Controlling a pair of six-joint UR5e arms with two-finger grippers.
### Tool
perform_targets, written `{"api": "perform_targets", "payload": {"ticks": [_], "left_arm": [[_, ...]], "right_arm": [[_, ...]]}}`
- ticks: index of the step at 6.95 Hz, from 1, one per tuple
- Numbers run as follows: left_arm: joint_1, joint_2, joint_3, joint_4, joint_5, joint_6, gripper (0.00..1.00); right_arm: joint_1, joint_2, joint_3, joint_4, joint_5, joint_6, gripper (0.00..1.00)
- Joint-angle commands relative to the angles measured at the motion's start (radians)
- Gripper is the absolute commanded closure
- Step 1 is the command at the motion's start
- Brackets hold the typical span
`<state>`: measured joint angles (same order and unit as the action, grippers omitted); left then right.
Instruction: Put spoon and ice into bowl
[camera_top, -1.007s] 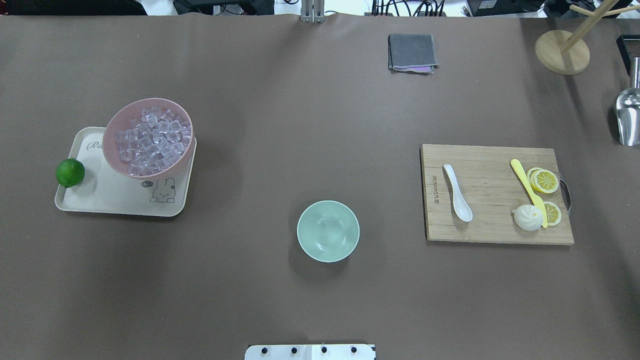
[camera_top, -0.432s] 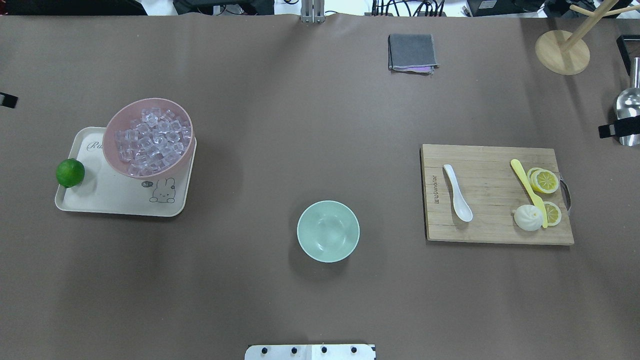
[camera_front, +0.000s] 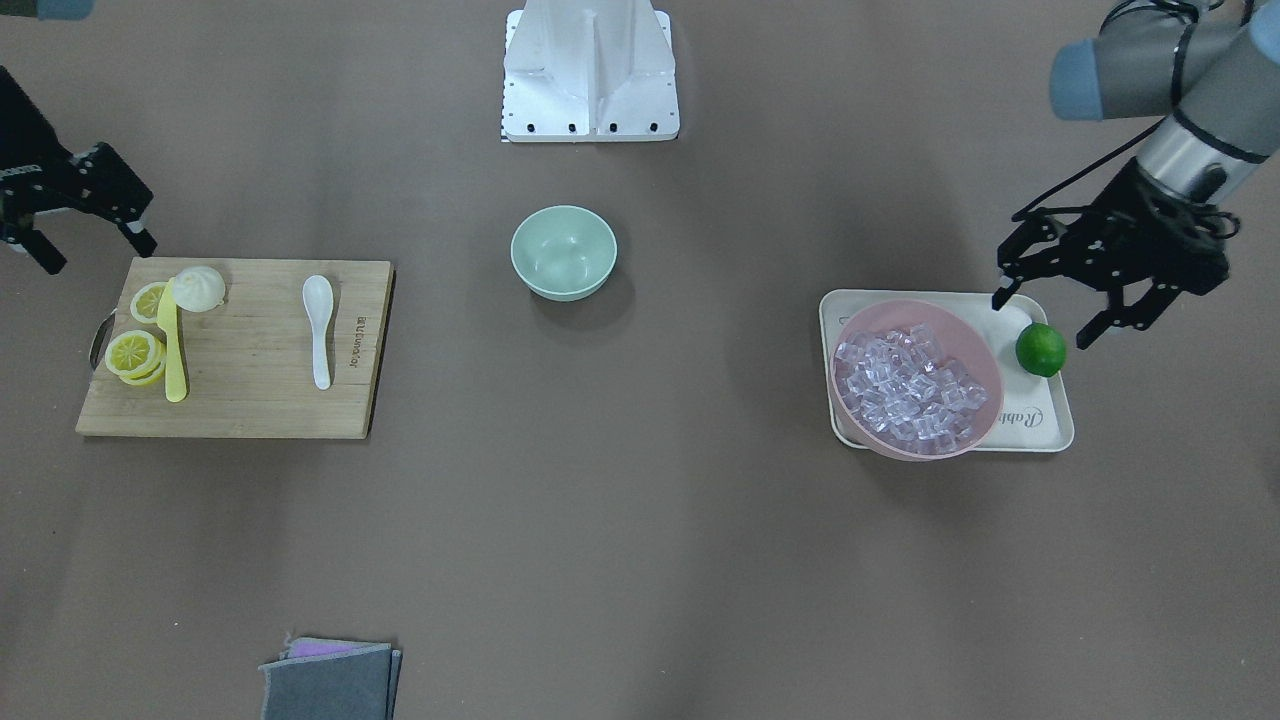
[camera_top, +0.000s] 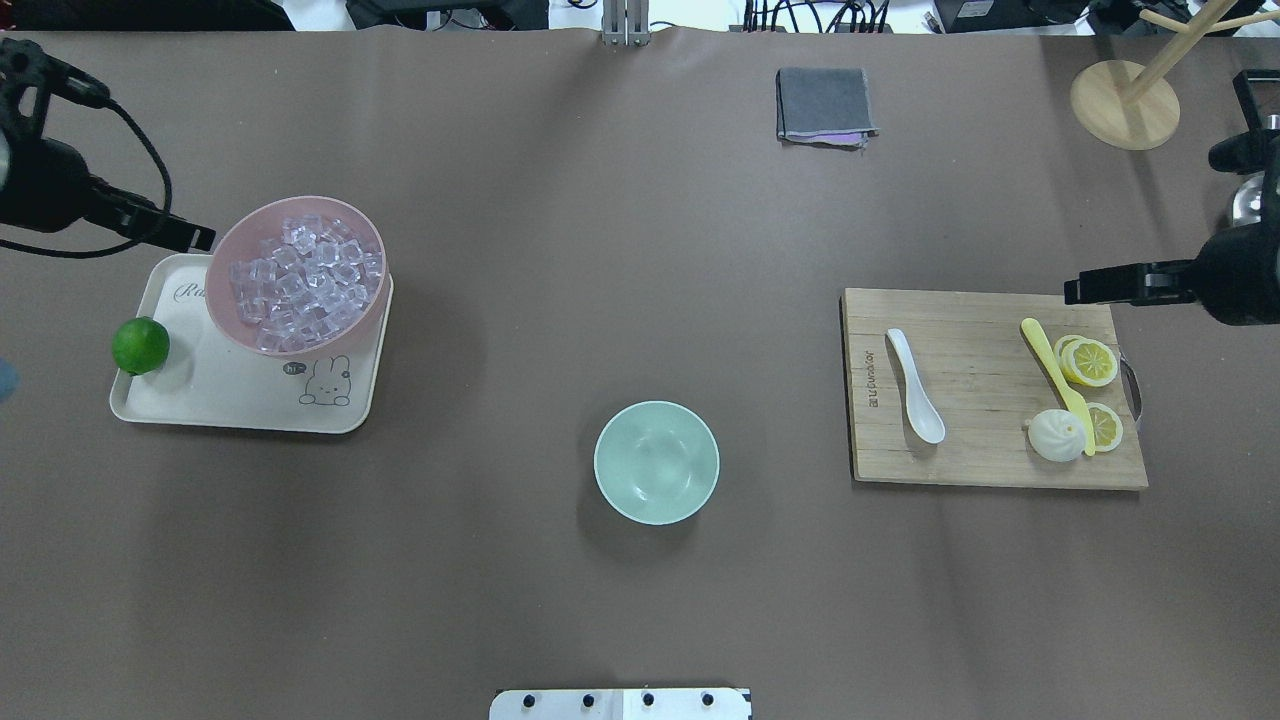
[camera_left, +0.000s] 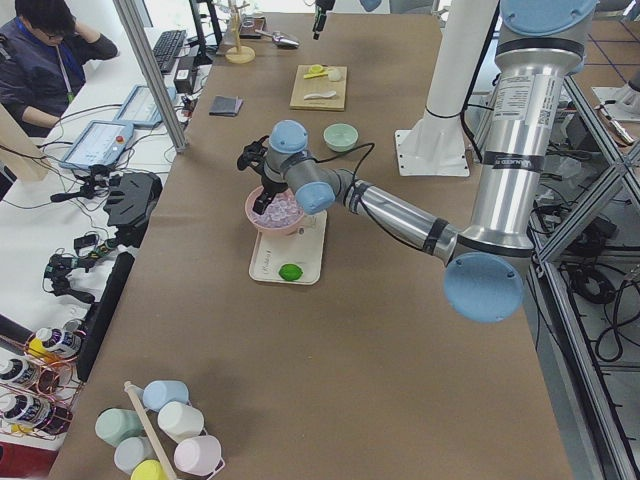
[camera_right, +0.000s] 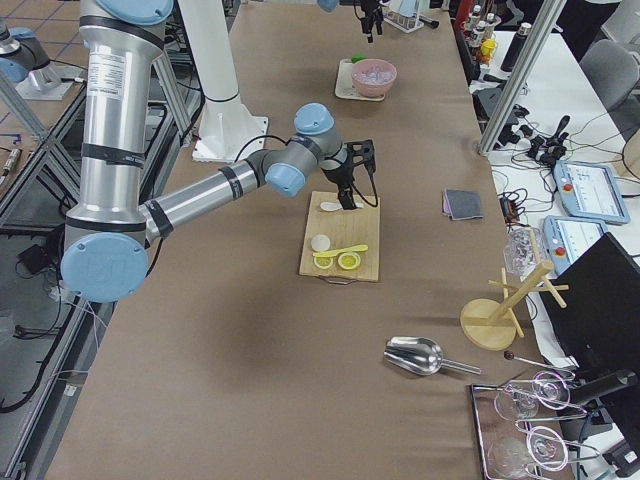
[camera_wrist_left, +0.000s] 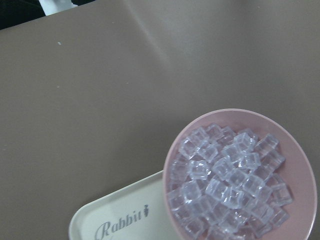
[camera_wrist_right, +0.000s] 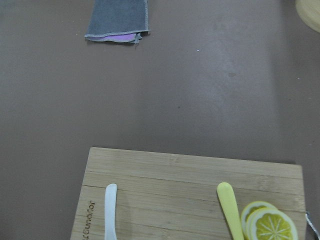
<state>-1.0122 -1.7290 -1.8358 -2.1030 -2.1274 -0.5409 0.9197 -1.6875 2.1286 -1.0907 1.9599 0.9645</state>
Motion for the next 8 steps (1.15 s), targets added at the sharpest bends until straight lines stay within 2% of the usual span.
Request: {"api": "perform_targets", "payload": {"ticks": [1,2,3,6,8], "left_arm": [[0.072,-0.056,0.042,-0.002,0.062,-0.074,0.03],[0.136,-0.064,0.046,0.000,0.140,-0.067,0.03],[0.189,-0.064,0.047,0.000,0.168,-0.059,0.07],[0.201,-0.021,0.046,0.008,0.159,0.016,0.23],[0.201,-0.018,0.070,0.009,0.158,0.019,0.27]], "right_arm": [[-0.115,0.022,0.002,-0.003,-0.138,0.066,0.02],[-0.139,0.032,0.002,-0.006,-0.168,0.066,0.01],[-0.140,0.032,0.002,-0.005,-0.170,0.066,0.01],[-0.143,0.034,0.002,-0.005,-0.173,0.065,0.01],[-0.142,0.034,0.002,-0.005,-0.173,0.065,0.01]]}}
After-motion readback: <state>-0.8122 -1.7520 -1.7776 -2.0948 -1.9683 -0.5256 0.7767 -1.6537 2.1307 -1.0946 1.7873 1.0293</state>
